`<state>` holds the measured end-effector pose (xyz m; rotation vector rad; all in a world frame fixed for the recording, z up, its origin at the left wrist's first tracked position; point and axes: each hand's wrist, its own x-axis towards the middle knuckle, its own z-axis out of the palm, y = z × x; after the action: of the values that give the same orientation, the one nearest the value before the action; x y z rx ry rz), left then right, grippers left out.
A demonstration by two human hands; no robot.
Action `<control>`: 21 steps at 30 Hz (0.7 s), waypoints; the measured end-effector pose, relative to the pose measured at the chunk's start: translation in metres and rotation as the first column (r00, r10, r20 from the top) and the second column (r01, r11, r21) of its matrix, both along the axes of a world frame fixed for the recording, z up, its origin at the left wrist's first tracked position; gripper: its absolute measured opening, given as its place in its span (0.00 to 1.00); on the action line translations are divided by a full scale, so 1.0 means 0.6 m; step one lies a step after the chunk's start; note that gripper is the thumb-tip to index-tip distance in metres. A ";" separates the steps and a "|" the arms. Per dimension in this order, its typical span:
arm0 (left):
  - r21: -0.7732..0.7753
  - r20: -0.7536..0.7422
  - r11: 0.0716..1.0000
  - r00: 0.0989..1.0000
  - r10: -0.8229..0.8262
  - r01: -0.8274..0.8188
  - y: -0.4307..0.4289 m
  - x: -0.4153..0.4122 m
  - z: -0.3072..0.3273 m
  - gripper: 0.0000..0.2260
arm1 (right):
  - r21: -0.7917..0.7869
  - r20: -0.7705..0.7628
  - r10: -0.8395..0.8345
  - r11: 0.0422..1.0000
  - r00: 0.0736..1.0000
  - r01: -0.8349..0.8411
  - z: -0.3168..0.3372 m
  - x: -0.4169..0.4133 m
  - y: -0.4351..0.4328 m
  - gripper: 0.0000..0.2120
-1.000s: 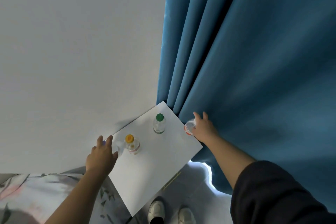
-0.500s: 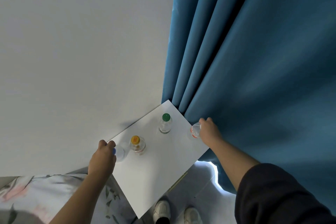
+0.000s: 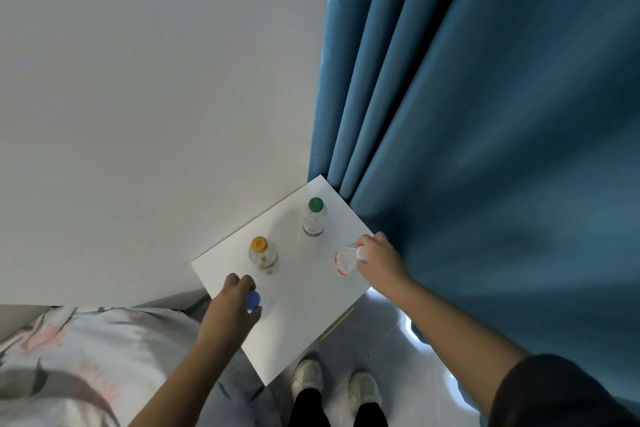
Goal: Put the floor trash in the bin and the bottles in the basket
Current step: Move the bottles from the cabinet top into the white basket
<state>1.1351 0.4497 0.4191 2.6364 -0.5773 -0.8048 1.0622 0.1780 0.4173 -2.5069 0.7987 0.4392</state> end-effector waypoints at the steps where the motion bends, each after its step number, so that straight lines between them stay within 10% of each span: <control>1: -0.017 -0.011 1.000 1.000 -0.013 0.013 -0.009 -0.009 0.001 0.16 | 0.012 -0.003 0.012 1.000 1.000 -0.012 0.000 -0.008 0.009 0.13; 21: -0.137 0.081 0.989 0.996 -0.048 0.059 -0.101 -0.019 -0.032 0.17 | 0.081 0.066 0.002 0.997 0.998 -0.008 -0.033 -0.044 0.058 0.12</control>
<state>1.1236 0.3893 0.3998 2.5433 -0.7015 -0.6540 1.0360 0.2128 0.3973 -2.4355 0.7347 0.3815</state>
